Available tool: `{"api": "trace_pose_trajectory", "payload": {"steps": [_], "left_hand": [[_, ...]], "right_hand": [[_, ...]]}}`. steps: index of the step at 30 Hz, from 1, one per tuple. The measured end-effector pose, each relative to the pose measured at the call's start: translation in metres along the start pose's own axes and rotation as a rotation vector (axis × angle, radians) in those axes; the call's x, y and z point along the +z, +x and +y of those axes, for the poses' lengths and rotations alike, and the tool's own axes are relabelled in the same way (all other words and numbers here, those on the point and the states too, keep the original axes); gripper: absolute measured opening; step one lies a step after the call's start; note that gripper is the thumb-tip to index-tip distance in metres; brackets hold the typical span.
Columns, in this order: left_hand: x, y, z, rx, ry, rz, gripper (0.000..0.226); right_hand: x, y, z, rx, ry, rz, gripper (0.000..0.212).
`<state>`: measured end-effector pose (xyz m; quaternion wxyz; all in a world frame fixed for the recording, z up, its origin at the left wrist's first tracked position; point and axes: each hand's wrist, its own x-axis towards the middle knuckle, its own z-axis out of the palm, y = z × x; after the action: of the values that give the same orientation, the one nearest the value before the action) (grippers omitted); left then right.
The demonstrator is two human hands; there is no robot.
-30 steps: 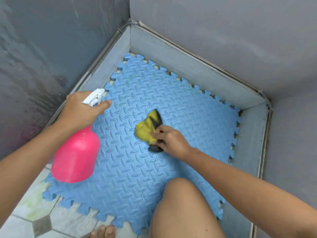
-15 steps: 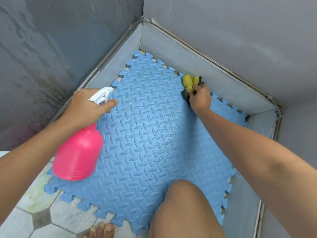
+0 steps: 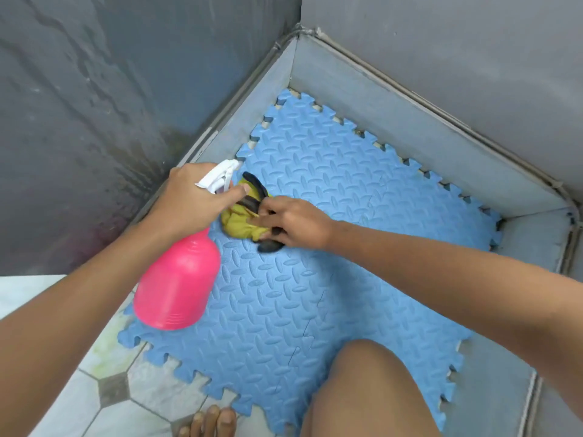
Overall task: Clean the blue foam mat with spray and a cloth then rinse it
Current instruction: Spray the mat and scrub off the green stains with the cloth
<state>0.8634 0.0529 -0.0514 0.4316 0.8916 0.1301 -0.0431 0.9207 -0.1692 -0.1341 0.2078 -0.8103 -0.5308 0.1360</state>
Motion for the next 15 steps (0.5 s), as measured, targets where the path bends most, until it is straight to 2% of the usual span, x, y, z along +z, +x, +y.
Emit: {"api": "trace_pose_trajectory", "payload": {"steps": [2,4,6,8,10,11,13,15], "left_hand": [[0.002,0.002,-0.003,-0.01,-0.006,-0.008,0.059],[0.002,0.003,-0.004,-0.01,-0.014,-0.002,0.058],[0.001,0.004,-0.005,-0.005,-0.019,0.004,0.059],[0.0,0.004,-0.004,0.002,-0.015,-0.004,0.059],[0.0,0.005,-0.004,0.014,0.01,-0.003,0.059],[0.001,0.005,-0.004,0.022,0.018,0.002,0.06],[0.004,0.007,-0.005,0.035,0.011,0.007,0.059],[0.006,0.007,-0.007,0.047,0.022,0.008,0.06]], "right_hand": [[-0.011,-0.024,0.014,-0.089,-0.073,-0.091,0.035],[-0.03,-0.029,0.047,-0.017,-0.174,-0.096,0.033],[-0.054,-0.021,0.085,0.233,-0.204,0.006,0.028],[-0.074,-0.011,0.114,0.578,-0.208,0.166,0.025],[-0.077,0.001,0.122,0.932,-0.141,0.342,0.027],[-0.072,0.008,0.114,1.032,-0.103,0.401,0.028],[-0.056,0.022,0.087,1.008,-0.094,0.412,0.026],[-0.037,0.028,0.052,0.763,-0.102,0.289,0.023]]}}
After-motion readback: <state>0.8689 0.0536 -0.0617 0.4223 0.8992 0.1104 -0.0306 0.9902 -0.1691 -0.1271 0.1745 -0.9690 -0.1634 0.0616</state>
